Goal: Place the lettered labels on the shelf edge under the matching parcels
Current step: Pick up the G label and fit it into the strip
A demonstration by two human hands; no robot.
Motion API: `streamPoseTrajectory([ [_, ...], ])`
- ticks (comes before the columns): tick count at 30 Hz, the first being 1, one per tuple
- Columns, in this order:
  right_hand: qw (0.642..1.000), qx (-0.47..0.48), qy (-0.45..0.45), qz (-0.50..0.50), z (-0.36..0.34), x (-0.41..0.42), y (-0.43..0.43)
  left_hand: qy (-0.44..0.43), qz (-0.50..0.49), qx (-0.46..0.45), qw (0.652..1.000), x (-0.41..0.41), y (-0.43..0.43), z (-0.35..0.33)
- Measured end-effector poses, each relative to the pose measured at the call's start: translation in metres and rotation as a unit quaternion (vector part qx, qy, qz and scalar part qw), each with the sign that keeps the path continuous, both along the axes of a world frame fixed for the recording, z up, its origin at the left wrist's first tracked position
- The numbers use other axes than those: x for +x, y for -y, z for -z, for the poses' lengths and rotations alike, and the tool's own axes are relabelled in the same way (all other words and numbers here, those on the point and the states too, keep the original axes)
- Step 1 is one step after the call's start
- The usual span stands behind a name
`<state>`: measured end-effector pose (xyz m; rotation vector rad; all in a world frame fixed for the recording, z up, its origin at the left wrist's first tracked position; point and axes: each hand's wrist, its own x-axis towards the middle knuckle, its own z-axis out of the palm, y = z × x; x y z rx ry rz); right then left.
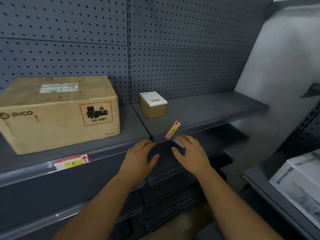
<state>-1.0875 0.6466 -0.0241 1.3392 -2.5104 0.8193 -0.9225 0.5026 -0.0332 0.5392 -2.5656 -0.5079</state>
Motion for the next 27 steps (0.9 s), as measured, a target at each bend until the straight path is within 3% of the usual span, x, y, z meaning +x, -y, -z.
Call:
streamPoseTrajectory([
  [10,0.989,0.017,-0.068,-0.132,-0.017,-0.083,0.021,-0.001,-0.056,-0.012,0.998,-0.084,-0.027,0.0],
  [16,0.983,0.092,-0.083,-0.132,-0.012,-0.101,0.037,0.049,-0.081,-0.038,0.995,-0.09,-0.026,0.001],
  [27,0.982,0.095,-0.079,-0.142,-0.014,-0.112,0.033,0.048,-0.1,-0.041,0.993,-0.102,-0.027,0.007],
])
